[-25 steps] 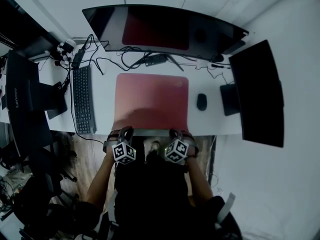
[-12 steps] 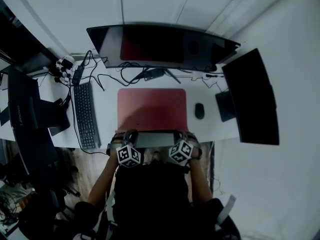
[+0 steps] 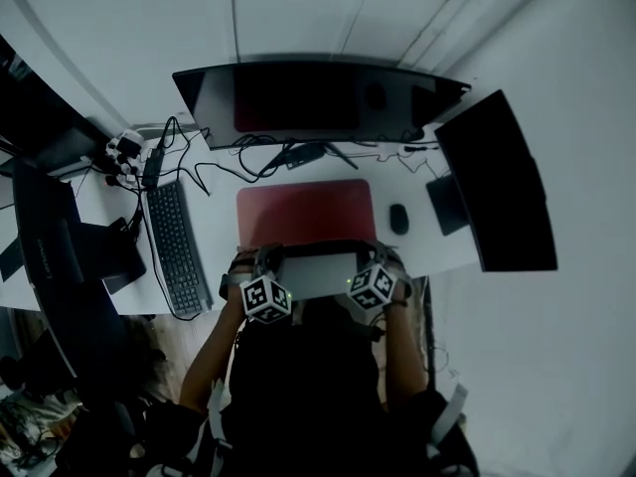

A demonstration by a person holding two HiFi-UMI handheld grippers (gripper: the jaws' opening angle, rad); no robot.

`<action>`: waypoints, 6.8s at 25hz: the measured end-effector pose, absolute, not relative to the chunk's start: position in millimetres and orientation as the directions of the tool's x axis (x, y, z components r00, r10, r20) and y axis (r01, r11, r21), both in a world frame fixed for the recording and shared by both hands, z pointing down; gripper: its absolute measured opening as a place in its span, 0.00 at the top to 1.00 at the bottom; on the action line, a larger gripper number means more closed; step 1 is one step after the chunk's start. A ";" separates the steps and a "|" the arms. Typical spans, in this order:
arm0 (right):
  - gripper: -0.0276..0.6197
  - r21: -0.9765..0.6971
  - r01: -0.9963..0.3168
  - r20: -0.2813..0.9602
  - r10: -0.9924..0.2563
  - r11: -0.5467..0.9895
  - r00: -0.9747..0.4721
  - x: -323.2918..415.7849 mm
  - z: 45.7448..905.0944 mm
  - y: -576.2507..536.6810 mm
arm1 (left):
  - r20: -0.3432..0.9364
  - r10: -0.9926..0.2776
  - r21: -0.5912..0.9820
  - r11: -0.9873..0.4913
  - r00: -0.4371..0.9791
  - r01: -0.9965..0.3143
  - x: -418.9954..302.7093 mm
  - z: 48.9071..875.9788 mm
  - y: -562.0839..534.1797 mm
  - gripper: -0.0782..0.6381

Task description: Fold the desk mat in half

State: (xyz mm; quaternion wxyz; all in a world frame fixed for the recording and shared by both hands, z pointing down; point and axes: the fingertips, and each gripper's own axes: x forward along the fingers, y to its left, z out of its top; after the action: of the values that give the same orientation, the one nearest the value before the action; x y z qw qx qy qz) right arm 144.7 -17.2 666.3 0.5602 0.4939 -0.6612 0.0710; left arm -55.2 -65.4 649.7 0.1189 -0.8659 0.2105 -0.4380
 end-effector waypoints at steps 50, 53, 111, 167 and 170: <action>0.93 0.405 -0.721 0.758 -0.647 0.562 -0.079 165.0 717.7 -270.6 | 0.689 -0.641 -0.327 -0.691 0.338 -0.644 -37.3 705.3 -286.4 0.86; 0.93 0.396 -0.729 0.760 -0.645 0.559 -0.081 163.2 726.5 -278.8 | 0.699 -0.634 -0.323 -0.691 0.329 -0.646 -39.1 717.1 -292.5 0.86; 0.86 0.428 -0.755 0.774 -0.632 0.497 0.022 169.0 792.1 -293.2 | 0.736 -0.640 -0.318 -0.614 0.219 -0.723 -46.4 780.5 -321.1 0.72; 0.94 -0.067 -0.984 0.316 -0.932 0.164 -0.177 142.1 474.2 -135.0 | 0.196 -0.887 0.078 -0.411 0.418 -0.908 -63.7 455.5 -178.3 0.88; 0.94 -0.075 -0.985 0.322 -0.932 0.153 -0.169 145.2 477.2 -133.4 | 0.195 -0.887 0.074 -0.411 0.417 -0.909 -61.8 455.6 -178.5 0.88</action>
State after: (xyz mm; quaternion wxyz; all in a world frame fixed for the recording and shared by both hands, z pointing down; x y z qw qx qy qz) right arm 145.2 -133.4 477.2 0.1003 0.6367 -0.7526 0.1343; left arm -61.8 -178.5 455.6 -0.0844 -0.8376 0.5361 -0.0626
